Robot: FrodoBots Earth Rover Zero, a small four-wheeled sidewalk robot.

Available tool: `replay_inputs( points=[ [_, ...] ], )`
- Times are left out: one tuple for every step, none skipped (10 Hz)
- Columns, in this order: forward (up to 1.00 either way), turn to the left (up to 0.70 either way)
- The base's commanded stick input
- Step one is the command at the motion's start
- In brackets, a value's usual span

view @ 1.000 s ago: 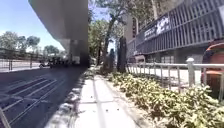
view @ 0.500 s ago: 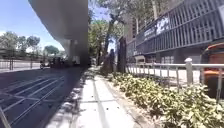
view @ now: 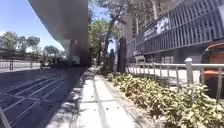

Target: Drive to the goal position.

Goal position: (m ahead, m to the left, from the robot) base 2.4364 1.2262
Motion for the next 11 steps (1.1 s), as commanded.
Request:
replay_inputs(
  points=[
    [0.45, 0.27],
    [0.45, 0.27],
    [0.45, 0.27],
    [0.45, 0.16],
    [0.45, 0.00],
    [0.45, 0.00],
    [0.45, 0.00],
    [0.45, 0.00],
    [0.45, 0.00],
    [0.45, 0.00],
    [0.45, 0.00]
  ],
)
